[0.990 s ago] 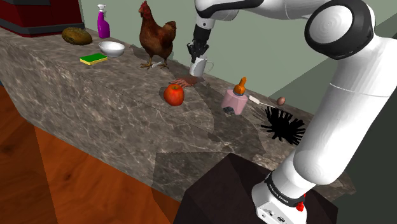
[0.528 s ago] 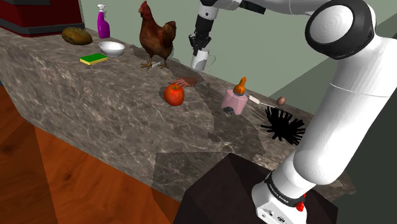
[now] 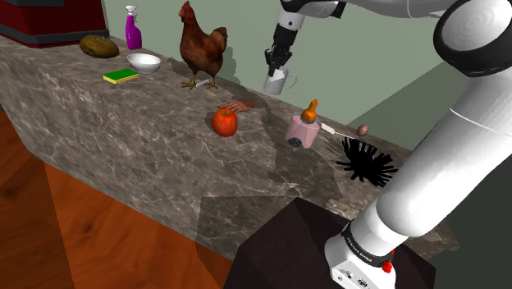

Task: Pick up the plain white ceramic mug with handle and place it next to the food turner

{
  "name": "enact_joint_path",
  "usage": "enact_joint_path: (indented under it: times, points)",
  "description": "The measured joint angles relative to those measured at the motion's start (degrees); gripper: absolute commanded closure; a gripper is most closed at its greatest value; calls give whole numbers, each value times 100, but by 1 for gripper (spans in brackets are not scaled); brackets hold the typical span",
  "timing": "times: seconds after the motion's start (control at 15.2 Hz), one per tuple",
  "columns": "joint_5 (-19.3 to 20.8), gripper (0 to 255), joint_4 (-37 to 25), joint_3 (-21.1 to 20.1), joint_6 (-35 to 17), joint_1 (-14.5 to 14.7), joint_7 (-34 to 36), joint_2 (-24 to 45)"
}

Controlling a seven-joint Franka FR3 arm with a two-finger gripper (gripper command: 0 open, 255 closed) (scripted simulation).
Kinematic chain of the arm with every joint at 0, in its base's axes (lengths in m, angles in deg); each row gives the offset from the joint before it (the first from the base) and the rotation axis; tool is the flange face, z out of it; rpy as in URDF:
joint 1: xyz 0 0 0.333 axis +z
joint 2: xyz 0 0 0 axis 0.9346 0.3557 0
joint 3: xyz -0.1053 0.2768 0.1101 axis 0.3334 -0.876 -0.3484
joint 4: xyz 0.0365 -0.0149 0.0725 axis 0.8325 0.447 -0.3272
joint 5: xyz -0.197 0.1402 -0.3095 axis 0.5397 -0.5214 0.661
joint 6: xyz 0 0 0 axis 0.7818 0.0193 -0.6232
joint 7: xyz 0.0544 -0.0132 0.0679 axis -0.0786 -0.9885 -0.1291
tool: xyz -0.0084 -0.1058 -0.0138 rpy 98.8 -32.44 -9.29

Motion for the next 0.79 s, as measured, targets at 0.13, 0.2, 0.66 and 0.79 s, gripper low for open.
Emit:
enact_joint_path:
  times: [0.13, 0.2, 0.66, 0.79]
  points:
    - [17, 255, 366, 102, -42, -109, -208, -324]
    - [30, 255, 583, 148, -95, -155, -296, -491]
    - [176, 255, 1587, 528, -181, -490, -953, -1420]
    - [244, 255, 1840, 650, -175, -593, -1149, -1687]
